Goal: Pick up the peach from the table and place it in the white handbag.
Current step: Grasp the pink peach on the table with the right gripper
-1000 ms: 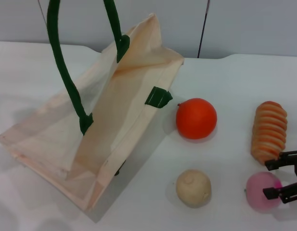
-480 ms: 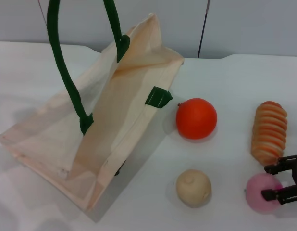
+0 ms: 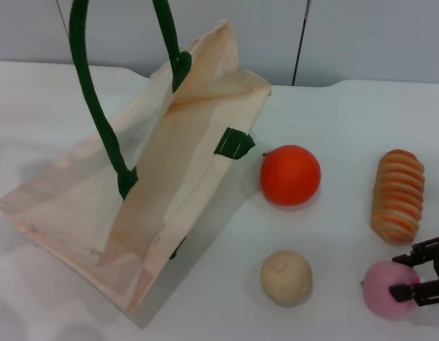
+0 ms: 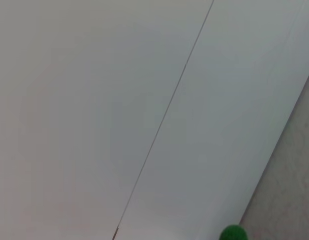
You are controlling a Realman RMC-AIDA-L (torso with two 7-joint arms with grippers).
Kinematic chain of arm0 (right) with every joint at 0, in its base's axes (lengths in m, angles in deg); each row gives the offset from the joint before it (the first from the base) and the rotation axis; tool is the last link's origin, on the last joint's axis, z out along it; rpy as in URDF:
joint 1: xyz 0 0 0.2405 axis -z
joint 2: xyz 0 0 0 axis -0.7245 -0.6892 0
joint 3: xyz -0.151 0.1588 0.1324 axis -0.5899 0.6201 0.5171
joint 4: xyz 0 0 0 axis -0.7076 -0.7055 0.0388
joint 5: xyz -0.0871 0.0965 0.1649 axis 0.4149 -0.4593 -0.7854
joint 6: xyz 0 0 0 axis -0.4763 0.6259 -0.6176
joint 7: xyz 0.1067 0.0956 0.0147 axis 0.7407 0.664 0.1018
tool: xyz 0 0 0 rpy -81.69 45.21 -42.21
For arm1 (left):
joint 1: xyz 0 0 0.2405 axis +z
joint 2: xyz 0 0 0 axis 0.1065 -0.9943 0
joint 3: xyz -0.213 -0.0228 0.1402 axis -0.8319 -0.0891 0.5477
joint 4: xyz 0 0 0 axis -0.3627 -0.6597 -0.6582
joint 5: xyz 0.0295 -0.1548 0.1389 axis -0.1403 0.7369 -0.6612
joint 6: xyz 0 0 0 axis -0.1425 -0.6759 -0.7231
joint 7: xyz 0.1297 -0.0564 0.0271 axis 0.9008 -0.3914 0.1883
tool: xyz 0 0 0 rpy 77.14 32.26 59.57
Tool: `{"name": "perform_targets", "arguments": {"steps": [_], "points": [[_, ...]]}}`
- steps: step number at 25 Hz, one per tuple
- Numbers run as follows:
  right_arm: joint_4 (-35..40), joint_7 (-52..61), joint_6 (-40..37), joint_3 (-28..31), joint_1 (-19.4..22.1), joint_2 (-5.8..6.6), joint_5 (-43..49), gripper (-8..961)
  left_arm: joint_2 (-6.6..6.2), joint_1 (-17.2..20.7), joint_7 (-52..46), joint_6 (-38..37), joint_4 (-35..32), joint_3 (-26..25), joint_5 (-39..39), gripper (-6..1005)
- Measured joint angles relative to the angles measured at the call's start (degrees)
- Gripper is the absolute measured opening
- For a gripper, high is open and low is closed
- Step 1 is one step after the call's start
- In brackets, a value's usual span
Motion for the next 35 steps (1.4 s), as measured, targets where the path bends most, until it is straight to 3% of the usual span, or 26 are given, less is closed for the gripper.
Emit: {"name": "perform_targets", "arguments": {"steps": [12, 28, 35], "points": [[-0.31, -2.75, 3.12, 1.16, -0.52, 0.20, -1.16, 551, 0.03, 0.01, 0.00, 0.00, 0.00, 0.00, 0.19, 119], [0.43, -4.55, 4.99, 4.50, -1.30, 0.37, -2.11, 383, 0.00, -0.05, 0.00, 0.00, -0.01, 0.00, 0.19, 120], [0.54, -7.37, 8.66, 5.78, -4.71, 0.14, -6.79, 341, -0.03, -0.24, 0.00, 0.00, -0.09, 0.00, 0.18, 120]]}}
